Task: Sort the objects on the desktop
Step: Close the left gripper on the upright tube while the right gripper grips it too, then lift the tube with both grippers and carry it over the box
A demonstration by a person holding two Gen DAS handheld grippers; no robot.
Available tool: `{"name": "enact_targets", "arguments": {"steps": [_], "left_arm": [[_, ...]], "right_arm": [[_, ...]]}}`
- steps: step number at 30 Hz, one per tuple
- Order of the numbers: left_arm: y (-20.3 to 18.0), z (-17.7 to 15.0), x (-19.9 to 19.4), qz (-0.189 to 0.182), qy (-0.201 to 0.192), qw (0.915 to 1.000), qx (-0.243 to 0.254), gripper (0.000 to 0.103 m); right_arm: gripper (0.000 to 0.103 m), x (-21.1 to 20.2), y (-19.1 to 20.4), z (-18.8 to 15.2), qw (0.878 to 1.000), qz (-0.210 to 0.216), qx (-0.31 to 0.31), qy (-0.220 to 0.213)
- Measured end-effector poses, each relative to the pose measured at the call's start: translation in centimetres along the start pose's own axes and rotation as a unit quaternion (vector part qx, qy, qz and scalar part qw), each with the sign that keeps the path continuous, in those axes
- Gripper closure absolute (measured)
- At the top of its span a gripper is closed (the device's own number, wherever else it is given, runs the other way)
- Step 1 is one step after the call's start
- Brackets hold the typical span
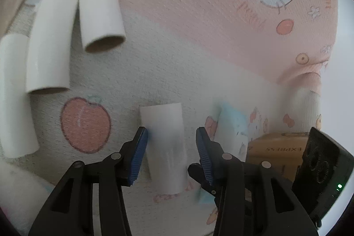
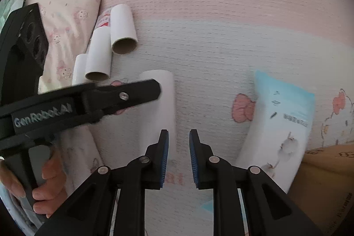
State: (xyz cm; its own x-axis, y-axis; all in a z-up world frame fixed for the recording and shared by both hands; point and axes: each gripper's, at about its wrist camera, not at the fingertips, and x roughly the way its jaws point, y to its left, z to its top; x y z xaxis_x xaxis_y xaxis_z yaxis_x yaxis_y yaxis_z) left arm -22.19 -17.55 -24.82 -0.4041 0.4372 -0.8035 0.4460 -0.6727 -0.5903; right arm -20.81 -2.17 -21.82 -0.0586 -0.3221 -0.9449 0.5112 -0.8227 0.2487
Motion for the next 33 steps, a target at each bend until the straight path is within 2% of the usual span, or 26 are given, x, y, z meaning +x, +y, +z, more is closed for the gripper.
{"name": "enact_targets", "arguments": {"steps": [3, 5, 7, 8, 9, 12, 16, 20, 22, 23, 25, 33], "left_arm": [[0.6, 0.2, 1.0, -0.001, 0.019, 0.9997, -0.016, 0.055], [1.4, 0.4, 1.9, -0.019, 0.039, 0.9982, -0.042, 0.055], [2.2, 0.6, 2.7, -0.036, 0.05, 0.9956, -0.071, 0.055], [2.4, 0.6, 2.6, -0.044, 0.051, 0.9948, -0.077, 0.054], [2.5, 0.5, 2.6, -0.049, 0.048, 0.9944, -0.08, 0.054], [2.2, 0.5, 2.5, -0.05, 0.046, 0.9953, -0.07, 0.054], [1.7, 0.4, 2.4, -0.066, 0.047, 0.9953, -0.053, 0.055], [1.1, 0.2, 2.0, -0.072, 0.04, 0.9959, -0.037, 0.055], [0.9, 0.1, 1.7, -0.077, 0.036, 0.996, -0.03, 0.055], [0.5, 0.1, 1.6, -0.076, 0.031, 0.9962, -0.026, 0.055], [0.2, 0.0, 1.3, -0.082, 0.028, 0.9961, -0.015, 0.055], [-2.9, -1.3, -0.5, -0.1, -0.009, 0.9929, 0.064, 0.055]], "right_arm": [[0.087, 0.2, -0.1, 0.2, 1.0, 0.023, 0.01, 0.0], [0.085, 0.5, -0.3, 0.4, 0.999, 0.036, 0.02, 0.003], [0.072, 0.7, -0.3, 0.6, 0.999, 0.033, 0.023, 0.001], [0.058, 0.9, -0.4, 0.6, 0.999, 0.03, 0.026, 0.001], [0.051, 1.0, -0.5, 0.5, 0.999, 0.03, 0.029, 0.001], [0.051, 1.6, -0.6, 0.4, 0.998, 0.047, 0.037, 0.001], [0.051, 2.3, -0.6, 0.1, 0.999, 0.039, 0.035, 0.003], [0.051, 1.8, -0.4, -0.4, 0.998, 0.046, 0.036, -0.022], [0.053, 1.2, -0.6, -0.7, 0.997, 0.048, 0.042, -0.035], [0.059, 1.0, -0.6, -0.8, 0.997, 0.047, 0.041, -0.039], [0.06, 0.4, -0.5, -1.0, 0.997, 0.044, 0.036, -0.045], [0.061, -2.3, 0.0, -2.3, 0.997, 0.024, 0.021, -0.07]]}}
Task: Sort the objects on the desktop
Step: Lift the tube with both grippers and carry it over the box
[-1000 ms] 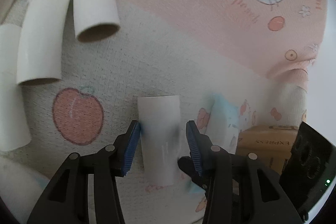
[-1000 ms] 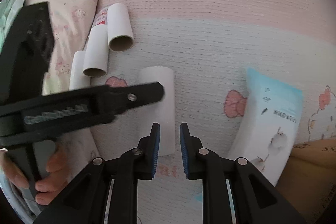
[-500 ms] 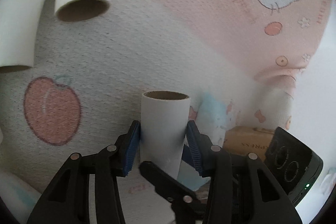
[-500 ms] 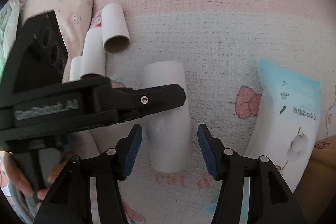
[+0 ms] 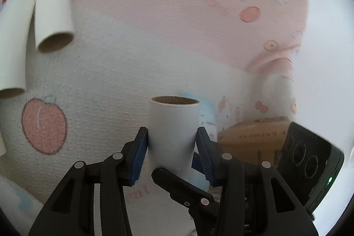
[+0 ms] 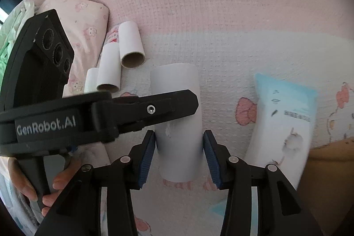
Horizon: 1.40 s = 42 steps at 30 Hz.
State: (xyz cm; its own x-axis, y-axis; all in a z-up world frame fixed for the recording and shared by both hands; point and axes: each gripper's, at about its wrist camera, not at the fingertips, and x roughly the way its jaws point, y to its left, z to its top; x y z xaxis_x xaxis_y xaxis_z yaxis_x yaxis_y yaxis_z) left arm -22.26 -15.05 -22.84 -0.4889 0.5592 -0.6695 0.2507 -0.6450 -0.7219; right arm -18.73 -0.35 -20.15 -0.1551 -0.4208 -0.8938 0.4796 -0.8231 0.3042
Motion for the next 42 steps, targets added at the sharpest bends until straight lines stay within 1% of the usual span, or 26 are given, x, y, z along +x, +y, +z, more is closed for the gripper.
{"name": "enact_targets", "arguments": {"steps": [3, 6, 8, 10, 13, 15, 19, 22, 25, 27, 31, 33, 35, 38, 42], "left_arm": [[-1.6, -1.2, -1.2, 0.002, -0.022, 0.9989, 0.042, 0.055], [-3.1, -2.6, -2.5, 0.0, -0.045, 0.9957, 0.081, 0.055], [-4.2, -3.5, -3.4, -0.002, -0.064, 0.9924, 0.105, 0.055], [-4.8, -4.5, -4.0, -0.008, -0.078, 0.9899, 0.118, 0.055], [-6.1, -6.3, -5.2, -0.023, -0.099, 0.9827, 0.154, 0.055], [-6.9, -7.5, -5.7, -0.033, -0.103, 0.9793, 0.172, 0.055], [-7.8, -10.0, -6.4, -0.043, -0.095, 0.9769, 0.187, 0.055], [-8.8, -11.2, -6.7, -0.045, -0.079, 0.9755, 0.201, 0.055], [-10.2, -12.4, -7.8, -0.044, -0.086, 0.9725, 0.212, 0.055], [-11.7, -13.0, -8.6, -0.038, -0.096, 0.969, 0.224, 0.055], [-15.1, -13.5, -9.9, -0.026, -0.11, 0.9578, 0.264, 0.055], [-17.1, -13.6, -10.3, -0.027, -0.114, 0.9514, 0.285, 0.055], [-19.0, -13.7, -10.6, -0.027, -0.112, 0.9461, 0.303, 0.055], [-22.4, -13.9, -10.4, -0.025, -0.114, 0.9325, 0.342, 0.055], [-25.8, -13.8, -9.6, -0.024, -0.115, 0.9217, 0.37, 0.055]], "right_arm": [[0.061, -1.4, 0.3, -0.6, 1.0, -0.003, -0.005, -0.012], [0.061, -2.9, 1.0, -1.5, 0.999, -0.009, -0.018, -0.029], [0.062, -4.2, 1.3, -2.1, 0.999, -0.012, -0.027, -0.039], [0.062, -5.5, 1.6, -2.7, 0.998, -0.015, -0.038, -0.042], [0.062, -7.7, 2.0, -4.0, 0.997, -0.024, -0.055, -0.053], [0.062, -8.8, 2.2, -5.2, 0.996, -0.031, -0.058, -0.062], [0.062, -10.4, 2.1, -7.8, 0.996, -0.027, -0.045, -0.073], [0.062, -11.2, 2.9, -9.2, 0.994, -0.044, -0.053, -0.084], [0.062, -12.9, 3.5, -10.2, 0.991, -0.062, -0.068, -0.102], [0.062, -14.2, 3.4, -10.6, 0.989, -0.058, -0.062, -0.122], [0.062, -17.3, 3.1, -10.9, 0.983, -0.054, -0.055, -0.165], [0.062, -18.8, 3.1, -11.1, 0.979, -0.064, -0.054, -0.188], [0.062, -20.3, 3.0, -11.3, 0.972, -0.084, -0.055, -0.211], [0.062, -22.4, 2.3, -11.4, 0.964, -0.1, -0.05, -0.239], [0.062, -25.0, 0.4, -11.0, 0.958, -0.102, -0.03, -0.265]]}}
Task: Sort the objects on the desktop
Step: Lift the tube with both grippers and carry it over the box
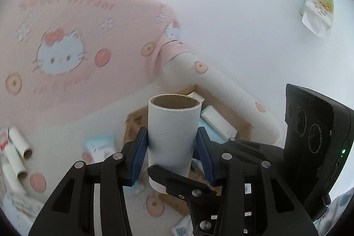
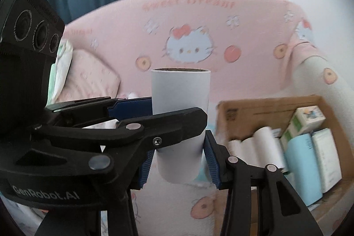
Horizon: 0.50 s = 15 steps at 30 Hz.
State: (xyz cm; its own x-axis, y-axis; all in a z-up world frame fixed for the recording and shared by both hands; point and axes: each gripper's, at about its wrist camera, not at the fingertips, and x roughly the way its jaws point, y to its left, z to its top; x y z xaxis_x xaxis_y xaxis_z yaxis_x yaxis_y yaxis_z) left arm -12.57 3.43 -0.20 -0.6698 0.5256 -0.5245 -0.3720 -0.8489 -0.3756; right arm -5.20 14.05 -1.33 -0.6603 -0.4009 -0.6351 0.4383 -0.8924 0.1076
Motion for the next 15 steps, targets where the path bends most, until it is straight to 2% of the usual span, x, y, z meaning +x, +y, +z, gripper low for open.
{"name": "enact_targets", "arguments": {"steps": [6, 15], "left_arm": [[-1.8, 3.0, 3.2, -0.021, 0.025, 0.9993, -0.017, 0.055], [-2.8, 5.2, 6.7, -0.032, 0.083, 0.9947, -0.052, 0.055]], "right_arm": [[0.062, -1.3, -4.0, 1.0, 1.0, -0.001, 0.023, -0.017], [0.062, -1.7, -7.7, 1.4, 0.999, 0.008, 0.035, -0.009]]}}
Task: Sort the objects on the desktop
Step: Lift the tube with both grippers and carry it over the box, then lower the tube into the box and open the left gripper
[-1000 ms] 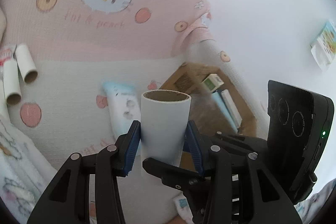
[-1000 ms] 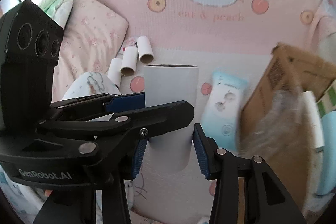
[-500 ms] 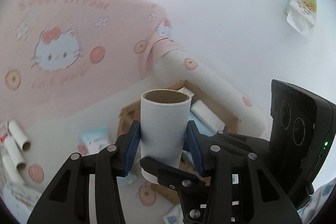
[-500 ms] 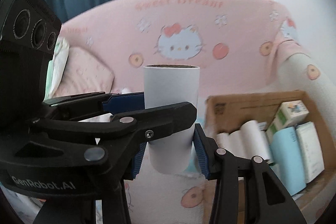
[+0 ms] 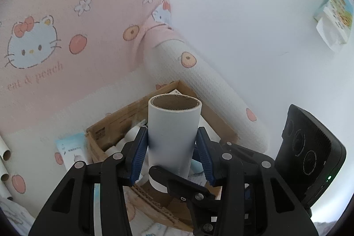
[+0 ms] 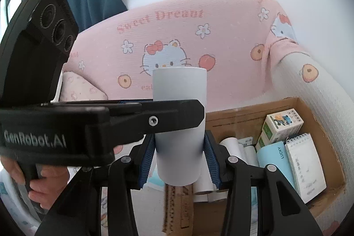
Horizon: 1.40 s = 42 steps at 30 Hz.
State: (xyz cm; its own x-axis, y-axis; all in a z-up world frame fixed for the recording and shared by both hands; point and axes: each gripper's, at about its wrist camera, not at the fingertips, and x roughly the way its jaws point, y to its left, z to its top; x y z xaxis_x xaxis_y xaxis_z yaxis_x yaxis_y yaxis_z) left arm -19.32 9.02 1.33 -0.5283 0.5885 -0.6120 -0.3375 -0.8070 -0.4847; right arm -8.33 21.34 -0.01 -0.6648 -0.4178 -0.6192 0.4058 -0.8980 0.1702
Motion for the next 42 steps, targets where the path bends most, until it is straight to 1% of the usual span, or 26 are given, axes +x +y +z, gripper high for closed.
{"name": "enact_targets", "arguments": {"steps": [3, 7, 10, 14, 17, 20, 23, 27, 30, 33, 36, 37, 38, 41, 42], "left_arm": [[0.1, 0.9, 1.0, 0.001, 0.019, 0.9997, -0.017, 0.055], [1.3, 2.0, 2.9, -0.001, 0.045, 0.9974, -0.056, 0.055], [2.0, 2.4, 4.3, 0.01, 0.064, 0.9949, -0.078, 0.055], [3.0, 2.3, 6.4, 0.032, 0.096, 0.9892, -0.105, 0.055], [3.9, 2.0, 7.8, 0.038, 0.119, 0.9843, -0.125, 0.055], [4.4, 1.8, 9.1, 0.043, 0.137, 0.98, -0.138, 0.055], [4.9, 1.6, 10.2, 0.058, 0.153, 0.9747, -0.152, 0.055], [5.3, 1.4, 11.3, 0.087, 0.168, 0.9702, -0.151, 0.055], [5.7, 1.0, 11.9, 0.093, 0.178, 0.9683, -0.149, 0.055], [5.9, 0.5, 12.4, 0.099, 0.189, 0.9664, -0.144, 0.057], [6.4, 0.2, 12.7, 0.102, 0.2, 0.963, -0.15, 0.061], [6.6, 0.0, 12.9, 0.103, 0.203, 0.9615, -0.154, 0.064], [6.8, 0.0, 13.0, 0.104, 0.205, 0.9607, -0.156, 0.07], [7.3, -0.1, 13.0, 0.114, 0.203, 0.9603, -0.154, 0.082], [7.4, -0.2, 13.0, 0.113, 0.202, 0.9605, -0.154, 0.084]], "right_arm": [[0.062, 0.5, -1.2, 0.5, 1.0, 0.004, 0.003, 0.013], [0.062, 1.5, -2.5, 1.0, 0.999, 0.009, 0.014, 0.031], [0.062, 2.6, -3.7, 1.0, 0.998, 0.025, 0.024, 0.047], [0.062, 4.6, -5.0, 0.3, 0.995, 0.038, 0.039, 0.079], [0.062, 5.8, -5.8, -0.1, 0.993, 0.042, 0.052, 0.101], [0.062, 6.7, -6.5, -0.3, 0.989, 0.047, 0.066, 0.123], [0.062, 7.7, -6.9, -0.4, 0.985, 0.048, 0.068, 0.148], [0.062, 9.4, -7.1, -0.9, 0.979, 0.038, 0.071, 0.187], [0.062, 10.4, -7.5, -1.6, 0.972, 0.032, 0.093, 0.215], [0.062, 11.2, -7.6, -2.2, 0.967, 0.03, 0.099, 0.234], [0.062, 11.8, -7.6, -2.7, 0.962, 0.034, 0.106, 0.249], [0.062, 12.0, -7.6, -2.8, 0.961, 0.033, 0.107, 0.253], [0.062, 12.1, -7.6, -2.9, 0.96, 0.033, 0.107, 0.258], [0.062, 12.6, -7.7, -3.0, 0.957, 0.038, 0.111, 0.266], [0.062, 12.7, -7.6, -3.0, 0.956, 0.039, 0.112, 0.268]]}}
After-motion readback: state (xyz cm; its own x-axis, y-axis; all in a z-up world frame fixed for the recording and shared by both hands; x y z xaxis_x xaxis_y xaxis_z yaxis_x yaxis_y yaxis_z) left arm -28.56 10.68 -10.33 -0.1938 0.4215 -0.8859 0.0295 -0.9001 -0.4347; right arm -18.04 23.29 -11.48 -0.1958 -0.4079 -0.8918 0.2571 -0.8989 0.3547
